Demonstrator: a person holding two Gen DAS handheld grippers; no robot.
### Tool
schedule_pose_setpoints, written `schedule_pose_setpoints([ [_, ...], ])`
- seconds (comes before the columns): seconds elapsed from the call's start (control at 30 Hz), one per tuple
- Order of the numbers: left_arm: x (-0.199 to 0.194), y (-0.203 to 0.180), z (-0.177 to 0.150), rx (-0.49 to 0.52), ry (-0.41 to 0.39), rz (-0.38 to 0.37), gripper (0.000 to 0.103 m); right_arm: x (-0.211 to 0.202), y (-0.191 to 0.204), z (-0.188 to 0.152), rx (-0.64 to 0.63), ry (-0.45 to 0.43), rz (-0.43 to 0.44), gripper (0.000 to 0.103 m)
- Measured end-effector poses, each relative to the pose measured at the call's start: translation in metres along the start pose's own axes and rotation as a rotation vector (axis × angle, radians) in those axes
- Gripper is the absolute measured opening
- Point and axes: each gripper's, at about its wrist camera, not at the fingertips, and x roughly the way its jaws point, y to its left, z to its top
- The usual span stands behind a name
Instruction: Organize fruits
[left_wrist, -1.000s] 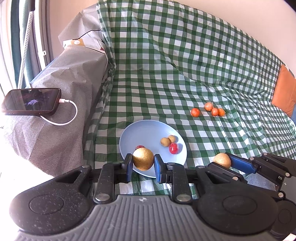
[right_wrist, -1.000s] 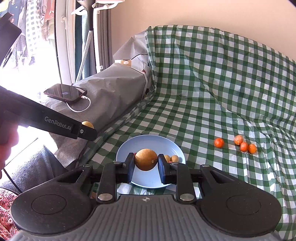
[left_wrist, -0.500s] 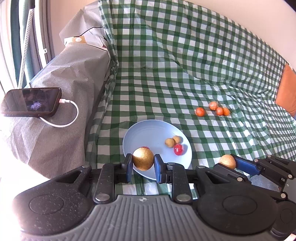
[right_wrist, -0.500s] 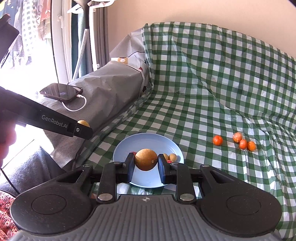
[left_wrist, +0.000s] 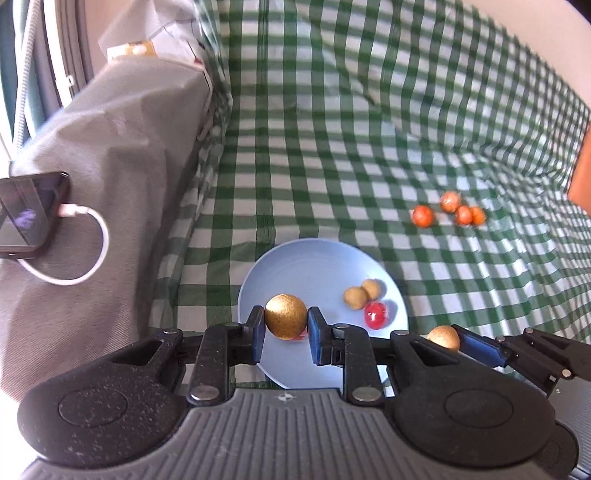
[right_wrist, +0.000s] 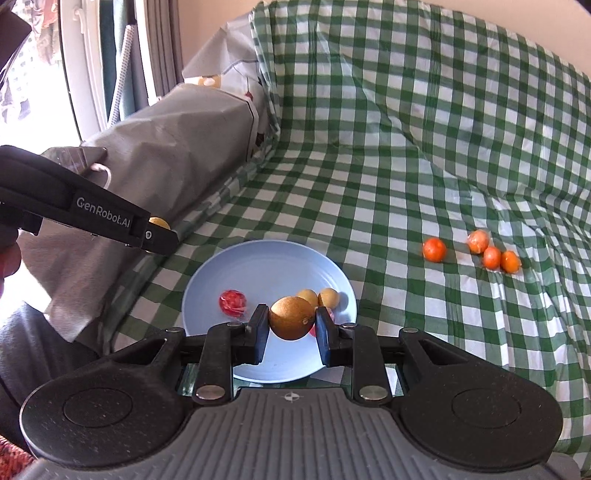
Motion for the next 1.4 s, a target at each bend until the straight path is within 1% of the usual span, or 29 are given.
schedule_pose_setpoints([
  [0.23, 0.044, 0.001, 0.009, 0.025, 0.052, 0.017, 0.027, 0.046, -0.003, 0.002, -0.005, 0.068, -0.012, 0.028],
  [0.5, 0.09, 0.001, 0.014, 0.057, 0.111, 0.036, 0.027, 0.084, -0.004, 0.005, -0.025, 0.123, -0.011, 0.028],
  [0.53, 0.092, 0.001, 0.014, 0.06, 0.115, 0.037, 0.029, 0.087, -0.004, 0.006, -0.03, 0.128, -0.008, 0.028],
  [0.57, 0.093, 0.0, 0.015, 0.068, 0.111, 0.034, 0.035, 0.091, -0.003, 0.006, -0.036, 0.135, -0.003, 0.028],
  [0.6, 0.091, 0.0, 0.015, 0.075, 0.101, 0.032, 0.058, 0.094, -0.003, 0.006, -0.04, 0.145, 0.002, 0.028],
  [0.63, 0.087, 0.0, 0.016, 0.073, 0.084, 0.041, 0.087, 0.096, -0.004, 0.008, -0.039, 0.152, 0.007, 0.03],
  [0.67, 0.081, 0.001, 0.016, 0.066, 0.058, 0.054, 0.096, 0.097, -0.005, 0.009, -0.036, 0.156, 0.013, 0.041],
  [0.7, 0.072, 0.003, 0.015, 0.061, 0.025, 0.057, 0.103, 0.095, -0.005, 0.011, -0.035, 0.157, 0.017, 0.056],
  [0.73, 0.062, 0.004, 0.014, 0.064, -0.002, 0.05, 0.103, 0.091, -0.007, 0.013, -0.033, 0.149, 0.02, 0.062],
  [0.77, 0.054, 0.004, 0.013, 0.076, -0.007, 0.043, 0.103, 0.085, -0.008, 0.014, -0.035, 0.14, 0.017, 0.073],
  [0.8, 0.046, 0.004, 0.01, 0.084, -0.005, 0.045, 0.103, 0.078, -0.009, 0.014, -0.041, 0.133, 0.015, 0.079],
  [0.83, 0.038, 0.004, 0.007, 0.083, -0.005, 0.052, 0.103, 0.07, -0.011, 0.014, -0.049, 0.128, 0.016, 0.082],
  [0.9, 0.021, 0.005, -0.004, 0.072, -0.008, 0.056, 0.103, 0.052, -0.012, 0.011, -0.053, 0.126, 0.019, 0.092],
  [1.03, -0.009, 0.01, -0.024, 0.019, 0.0, 0.061, 0.103, 0.017, -0.01, 0.0, -0.03, 0.133, 0.027, 0.097],
  [1.17, -0.032, 0.014, -0.034, -0.042, -0.009, 0.048, 0.103, -0.012, -0.002, -0.012, -0.028, 0.104, 0.002, 0.099],
  [1.4, -0.063, 0.008, -0.036, -0.05, -0.079, 0.058, 0.103, -0.043, 0.005, -0.015, -0.039, 0.035, -0.034, 0.1],
])
